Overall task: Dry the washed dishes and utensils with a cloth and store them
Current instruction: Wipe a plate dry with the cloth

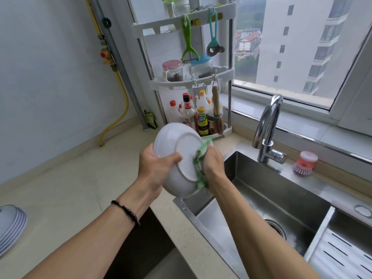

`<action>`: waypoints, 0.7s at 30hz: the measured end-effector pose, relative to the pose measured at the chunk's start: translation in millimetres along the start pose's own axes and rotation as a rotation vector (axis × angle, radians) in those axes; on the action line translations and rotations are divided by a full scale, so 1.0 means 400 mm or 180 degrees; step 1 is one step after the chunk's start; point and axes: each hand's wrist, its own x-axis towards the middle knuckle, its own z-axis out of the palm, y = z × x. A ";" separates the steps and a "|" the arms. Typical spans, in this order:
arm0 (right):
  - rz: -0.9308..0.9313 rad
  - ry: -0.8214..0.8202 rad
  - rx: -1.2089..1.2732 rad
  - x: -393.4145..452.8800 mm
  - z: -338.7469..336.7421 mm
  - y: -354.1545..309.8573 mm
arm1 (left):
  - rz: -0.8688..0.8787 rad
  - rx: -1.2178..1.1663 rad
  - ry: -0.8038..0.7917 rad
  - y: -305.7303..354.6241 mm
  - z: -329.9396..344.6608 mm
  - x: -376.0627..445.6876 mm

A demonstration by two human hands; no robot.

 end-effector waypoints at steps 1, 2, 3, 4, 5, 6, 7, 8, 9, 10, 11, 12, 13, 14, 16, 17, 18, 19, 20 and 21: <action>-0.0129 0.0010 -0.0091 0.006 0.006 -0.016 | 0.0014 0.0064 -0.0173 -0.006 -0.023 -0.007; -0.0386 -0.0048 -0.0234 0.009 0.017 -0.035 | 0.0043 0.0116 -0.0331 -0.010 -0.044 -0.014; -0.0768 -0.0186 -0.0469 -0.003 0.031 -0.062 | 0.0073 0.0181 -0.0436 -0.014 -0.059 -0.020; -0.1218 -0.0376 -0.0776 -0.024 0.056 -0.084 | 0.0098 0.0227 -0.0461 -0.018 -0.076 -0.025; -0.1653 -0.0596 -0.1095 -0.049 0.082 -0.096 | 0.0135 0.0225 -0.0441 -0.020 -0.094 -0.028; -0.2002 -0.0734 -0.1366 -0.072 0.104 -0.095 | 0.0165 0.0213 -0.0431 -0.020 -0.111 -0.030; -0.2266 -0.0814 -0.1483 -0.093 0.124 -0.087 | 0.0215 0.0228 -0.0439 -0.017 -0.134 -0.031; -0.2429 -0.0863 -0.1500 -0.102 0.140 -0.071 | 0.0281 0.0310 -0.0472 -0.012 -0.167 -0.034; -0.2337 -0.0943 -0.1323 -0.101 0.142 -0.060 | 0.0351 0.0441 -0.0533 -0.007 -0.193 -0.037; -0.2005 -0.1004 -0.1022 -0.099 0.148 -0.049 | 0.0407 0.0577 -0.0575 -0.003 -0.222 -0.042; -0.1628 -0.0997 -0.0785 -0.098 0.159 -0.043 | 0.0445 0.0661 -0.0582 -0.002 -0.251 -0.050; -0.1435 -0.0976 -0.0675 -0.110 0.183 -0.038 | 0.0484 0.0718 -0.0569 -0.004 -0.284 -0.059; -0.1487 -0.0980 -0.0752 -0.137 0.213 -0.038 | 0.0509 0.0751 -0.0545 -0.009 -0.313 -0.065; -0.1762 -0.1041 -0.0925 -0.170 0.248 -0.033 | 0.0531 0.0782 -0.0526 -0.016 -0.341 -0.070; -0.2413 -0.1209 -0.1295 -0.262 0.318 -0.025 | 0.0552 0.0854 -0.0535 -0.029 -0.407 -0.078; -0.2609 -0.1262 -0.1371 -0.308 0.356 -0.012 | 0.0564 0.0892 -0.0552 -0.036 -0.464 -0.093; -0.2631 -0.1330 -0.1336 -0.318 0.371 0.002 | 0.0574 0.0914 -0.0562 -0.041 -0.498 -0.100; -0.2437 -0.1414 -0.1182 -0.343 0.398 0.017 | 0.0564 0.0948 -0.0552 -0.051 -0.551 -0.114; -0.2131 -0.1436 -0.0945 -0.360 0.420 0.032 | 0.0549 0.0943 -0.0529 -0.065 -0.599 -0.128; -0.1925 -0.1418 -0.0882 -0.396 0.458 0.052 | 0.0536 0.0920 -0.0514 -0.083 -0.663 -0.153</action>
